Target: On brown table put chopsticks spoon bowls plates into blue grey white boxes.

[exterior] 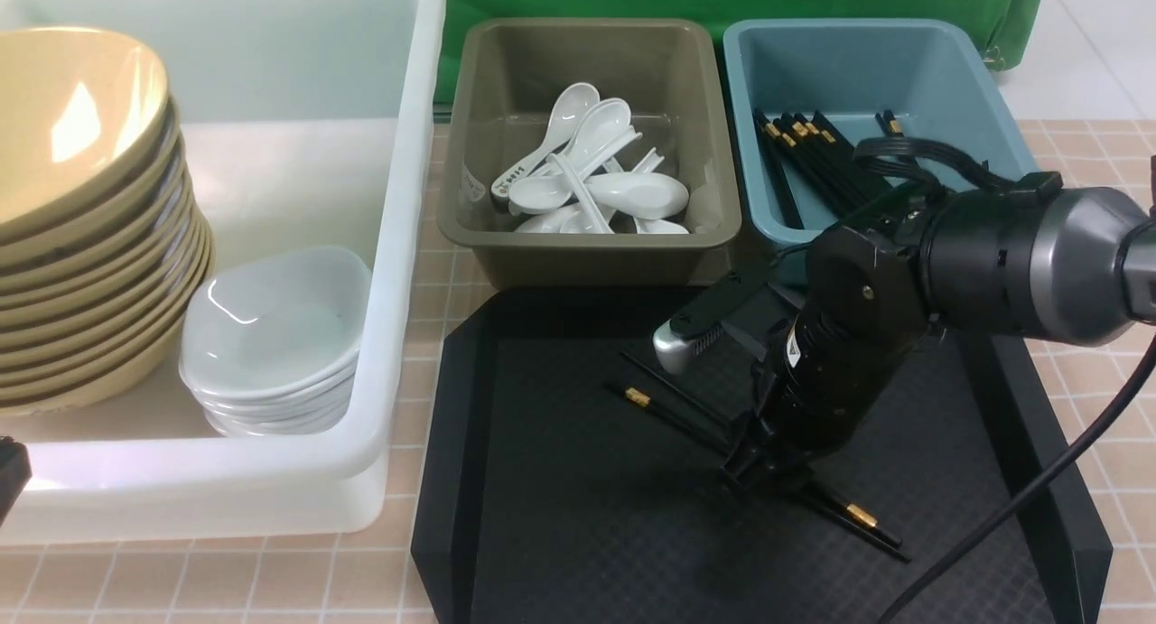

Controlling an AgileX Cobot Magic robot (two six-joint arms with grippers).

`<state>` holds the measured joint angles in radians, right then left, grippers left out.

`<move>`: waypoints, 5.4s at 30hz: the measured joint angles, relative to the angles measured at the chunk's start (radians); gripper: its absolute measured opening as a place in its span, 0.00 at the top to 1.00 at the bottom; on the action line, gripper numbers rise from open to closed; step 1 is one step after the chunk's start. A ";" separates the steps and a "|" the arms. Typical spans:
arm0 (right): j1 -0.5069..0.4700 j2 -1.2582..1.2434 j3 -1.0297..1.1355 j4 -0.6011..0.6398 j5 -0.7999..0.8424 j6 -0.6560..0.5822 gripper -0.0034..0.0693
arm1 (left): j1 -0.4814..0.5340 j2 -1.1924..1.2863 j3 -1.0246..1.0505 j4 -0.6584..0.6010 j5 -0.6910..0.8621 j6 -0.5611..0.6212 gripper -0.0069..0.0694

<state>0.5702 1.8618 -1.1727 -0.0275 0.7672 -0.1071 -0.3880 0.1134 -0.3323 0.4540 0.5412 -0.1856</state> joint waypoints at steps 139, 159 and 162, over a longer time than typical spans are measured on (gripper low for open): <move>-0.311 -0.444 -0.380 0.015 -0.239 -0.088 0.57 | 0.000 0.000 0.000 0.027 0.007 -0.025 0.92; -0.311 -1.262 0.726 0.014 -0.533 -0.203 0.90 | 0.000 0.000 0.000 0.027 0.007 -0.026 0.92; -0.311 -1.280 0.812 0.014 -0.531 -0.181 0.90 | 0.000 0.000 0.000 0.027 0.007 -0.026 0.92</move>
<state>0.2590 0.5821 -0.3603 -0.0131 0.2361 -0.2878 -0.3880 0.1134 -0.3323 0.4805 0.5481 -0.2115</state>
